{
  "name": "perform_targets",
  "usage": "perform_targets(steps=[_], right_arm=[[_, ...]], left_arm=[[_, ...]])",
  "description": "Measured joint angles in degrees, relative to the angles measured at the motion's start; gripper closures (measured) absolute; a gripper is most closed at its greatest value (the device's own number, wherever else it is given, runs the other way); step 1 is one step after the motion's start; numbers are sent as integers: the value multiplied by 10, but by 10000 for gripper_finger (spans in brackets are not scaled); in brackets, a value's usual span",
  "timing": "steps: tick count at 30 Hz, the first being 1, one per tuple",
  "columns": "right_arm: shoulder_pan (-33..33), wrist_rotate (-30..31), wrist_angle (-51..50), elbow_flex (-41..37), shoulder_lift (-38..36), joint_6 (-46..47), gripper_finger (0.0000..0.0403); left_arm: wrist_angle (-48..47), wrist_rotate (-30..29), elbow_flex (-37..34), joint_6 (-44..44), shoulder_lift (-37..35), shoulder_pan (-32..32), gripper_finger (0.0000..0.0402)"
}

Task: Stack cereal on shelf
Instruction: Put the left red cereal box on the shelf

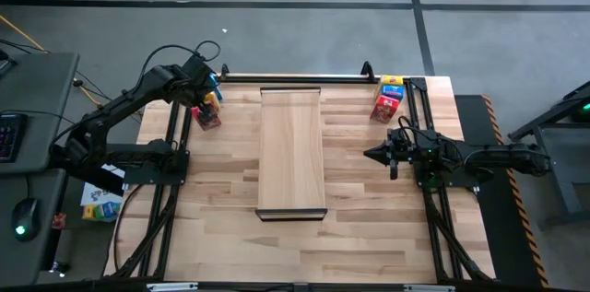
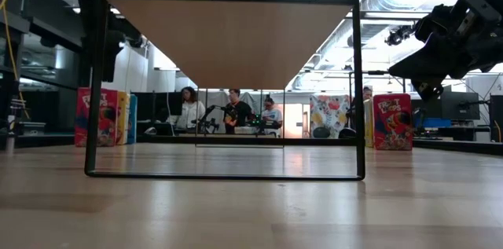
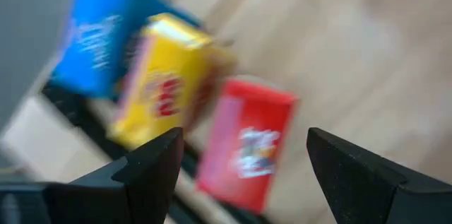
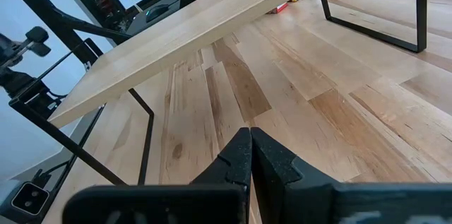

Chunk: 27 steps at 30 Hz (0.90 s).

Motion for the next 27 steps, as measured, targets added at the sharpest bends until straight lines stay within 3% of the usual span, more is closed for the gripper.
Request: perform_targets(steps=[2, 7, 27], right_arm=[[0, 0, 0, 0, 0, 0, 402], [0, 0, 0, 0, 0, 0, 402], [0, 0, 0, 0, 0, 0, 402]], left_arm=[[2, 16, 0, 7, 2, -1, 110], [6, -49, 0, 2, 19, 0, 110], [-20, -36, 0, 7, 89, 0, 110]])
